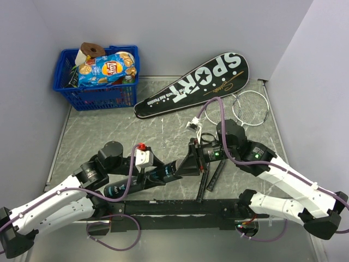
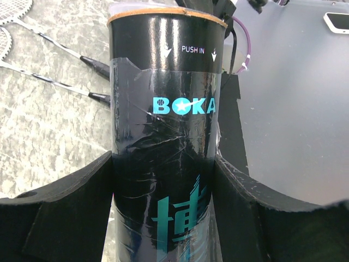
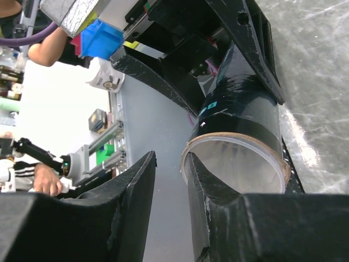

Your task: Pack up the badminton gear

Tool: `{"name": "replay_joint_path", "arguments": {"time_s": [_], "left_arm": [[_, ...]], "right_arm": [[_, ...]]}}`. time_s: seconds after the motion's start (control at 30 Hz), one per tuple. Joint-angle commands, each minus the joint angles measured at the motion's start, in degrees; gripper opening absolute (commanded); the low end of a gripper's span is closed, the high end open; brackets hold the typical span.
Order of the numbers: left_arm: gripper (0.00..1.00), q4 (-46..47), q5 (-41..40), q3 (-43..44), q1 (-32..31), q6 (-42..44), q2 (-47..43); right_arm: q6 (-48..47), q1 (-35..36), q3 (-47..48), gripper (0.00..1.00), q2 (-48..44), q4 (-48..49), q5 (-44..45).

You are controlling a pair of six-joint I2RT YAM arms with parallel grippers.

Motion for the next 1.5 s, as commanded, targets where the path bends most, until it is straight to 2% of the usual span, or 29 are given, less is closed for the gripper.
{"name": "replay_joint_path", "arguments": {"time_s": [0.0,0.27,0.5,0.83,1.3,1.4,1.43,1.47], "left_arm": [[0.01,7.3,0.6,1.4,-0.3,-0.4,-1.5],[0.01,9.9,1.9,0.7,-0.3,-0.9,-3.9],[0.01,11.8,2.5,-0.2,-0.2,-1.8,-7.4],[0.01,13.2,3.7,-0.6,-0.2,-2.6,-9.3],[0.01,14.3,1.0,-1.1,0.8,-2.7,-10.5],[0.01,14.3,0.3,-1.1,1.0,-2.7,-10.3],[0.01,14.2,-0.8,-1.0,1.0,-2.6,-10.3],[0.01,14.2,-1.3,-1.1,1.0,-2.7,-10.3]], "right_arm": [[3.5,1.6,-3.6,0.40,0.3,9.4,-1.0],[8.2,1.6,-7.5,0.45,0.5,17.4,4.7],[10.1,-0.4,-8.2,0.46,2.2,17.8,10.3],[12.2,-4.5,-13.1,0.47,-0.2,20.2,9.4],[14.3,-4.5,-20.0,0.44,-4.0,22.7,9.2],[13.7,-4.1,-19.7,0.33,-3.8,21.4,9.0],[13.4,-4.0,-19.6,0.23,-3.8,20.9,9.3],[12.7,-3.7,-19.2,0.18,-3.7,20.4,9.7]]}}
